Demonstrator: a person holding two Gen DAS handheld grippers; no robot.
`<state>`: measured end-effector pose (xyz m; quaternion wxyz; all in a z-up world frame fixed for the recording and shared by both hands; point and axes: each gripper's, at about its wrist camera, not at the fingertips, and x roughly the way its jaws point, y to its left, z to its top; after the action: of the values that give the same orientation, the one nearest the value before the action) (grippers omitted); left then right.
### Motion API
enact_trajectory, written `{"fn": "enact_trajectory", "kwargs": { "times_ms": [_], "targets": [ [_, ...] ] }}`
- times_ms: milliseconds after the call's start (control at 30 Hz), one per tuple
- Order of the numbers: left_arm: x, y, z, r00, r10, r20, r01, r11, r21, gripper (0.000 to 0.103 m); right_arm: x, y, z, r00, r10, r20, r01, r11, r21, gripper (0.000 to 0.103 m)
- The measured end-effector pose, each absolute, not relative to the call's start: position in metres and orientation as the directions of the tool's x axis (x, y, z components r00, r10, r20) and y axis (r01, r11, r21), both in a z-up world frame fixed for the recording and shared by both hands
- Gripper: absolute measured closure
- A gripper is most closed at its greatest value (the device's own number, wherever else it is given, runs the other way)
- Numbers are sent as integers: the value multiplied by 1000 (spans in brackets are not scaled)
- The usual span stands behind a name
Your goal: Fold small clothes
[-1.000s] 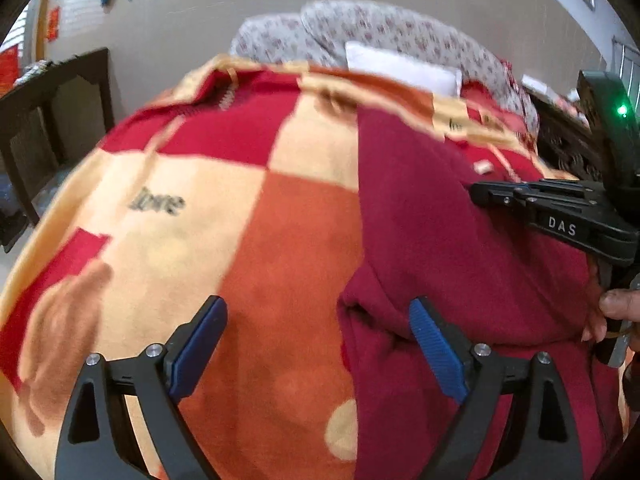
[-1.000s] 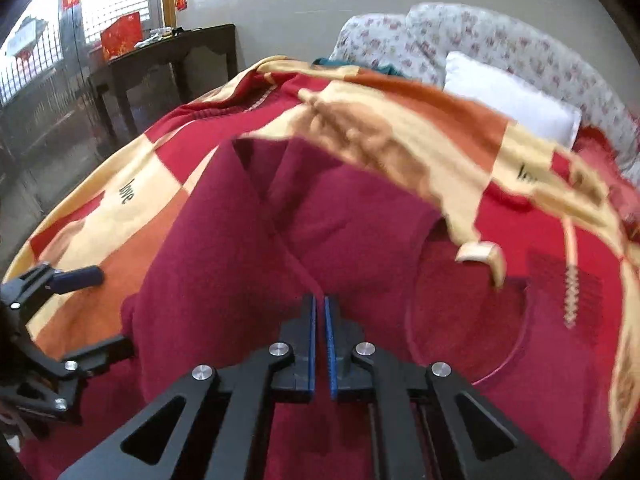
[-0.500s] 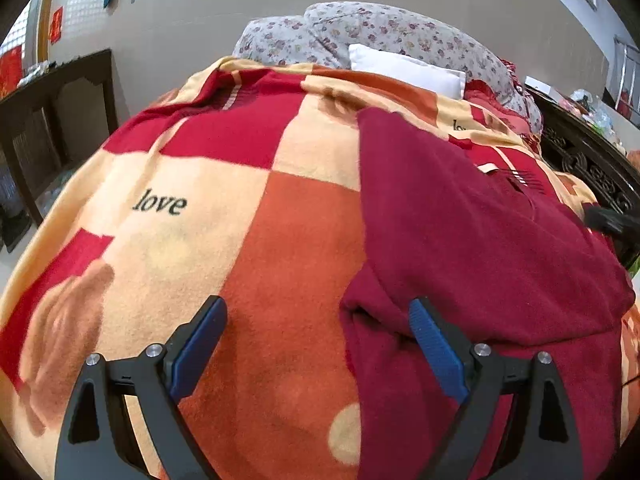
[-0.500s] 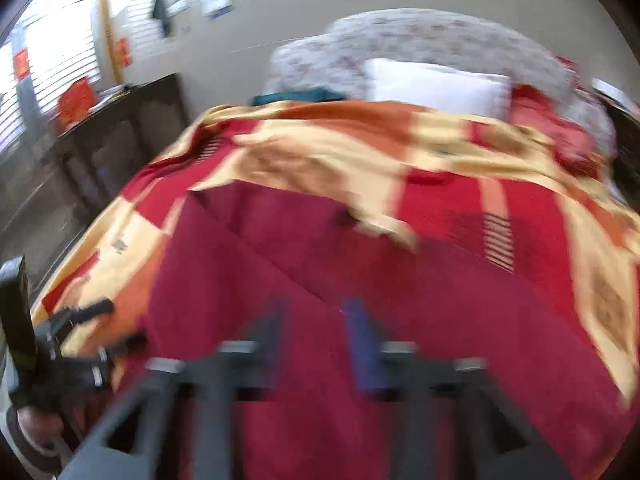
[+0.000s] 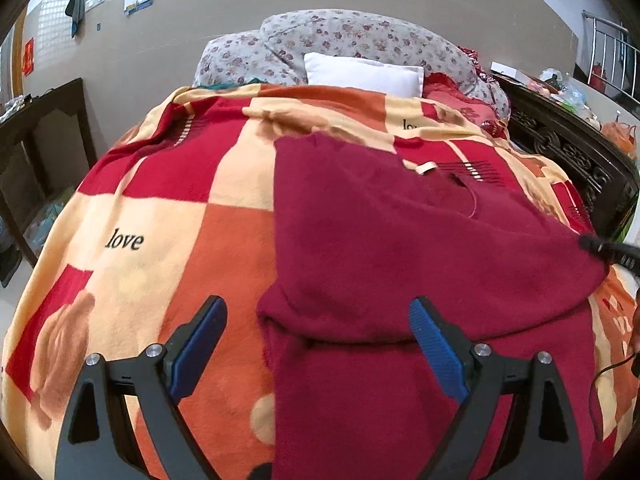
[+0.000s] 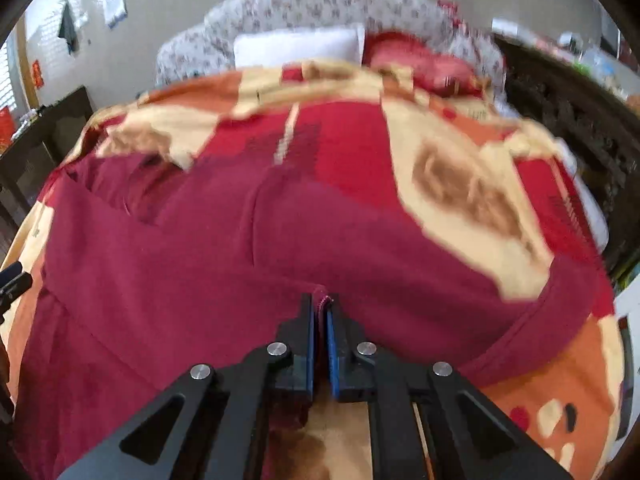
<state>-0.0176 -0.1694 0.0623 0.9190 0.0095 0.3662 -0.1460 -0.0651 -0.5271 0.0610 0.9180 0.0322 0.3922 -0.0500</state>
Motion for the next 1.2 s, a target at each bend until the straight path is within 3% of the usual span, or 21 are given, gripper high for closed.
{"fn": "enact_trajectory", "kwargs": {
  "times_ms": [133, 233, 367, 467, 633, 867, 933, 1000, 1200],
  "targets": [
    [-14, -181, 60, 691, -272, -670, 264, 957, -116, 11, -62, -529, 85, 762, -103, -640, 136, 991, 3, 97],
    [-11, -192, 49, 678, -255, -690, 269, 959, -91, 11, -36, -530, 63, 708, -148, -691, 163, 986, -45, 95],
    [-10, -197, 35, 672, -211, -710, 273, 961, -27, 11, -41, -548, 61, 702, -161, -693, 231, 973, 9, 70],
    [-8, -194, 30, 667, -218, -713, 261, 964, -51, 11, -71, -551, 79, 744, -113, -658, 220, 972, 81, 70],
    [-2, -192, 21, 639, -234, -733, 241, 966, -98, 11, -68, -525, 43, 653, -125, -747, 179, 984, -7, 70],
    [-6, -193, 39, 673, -225, -704, 230, 969, -91, 11, -82, -522, 53, 685, -118, -719, 198, 980, 28, 70],
    [-5, -194, 43, 678, -221, -701, 225, 970, -89, 11, -90, -518, 62, 706, -99, -702, 186, 981, 49, 67],
    [-5, -198, 47, 682, -221, -697, 227, 970, -86, 11, -94, -516, 66, 712, -83, -697, 174, 983, 60, 53],
    [1, -209, 49, 689, -211, -693, 235, 970, -62, 11, -103, -509, 62, 712, 4, -702, 137, 980, 145, 52]
  ]
}}
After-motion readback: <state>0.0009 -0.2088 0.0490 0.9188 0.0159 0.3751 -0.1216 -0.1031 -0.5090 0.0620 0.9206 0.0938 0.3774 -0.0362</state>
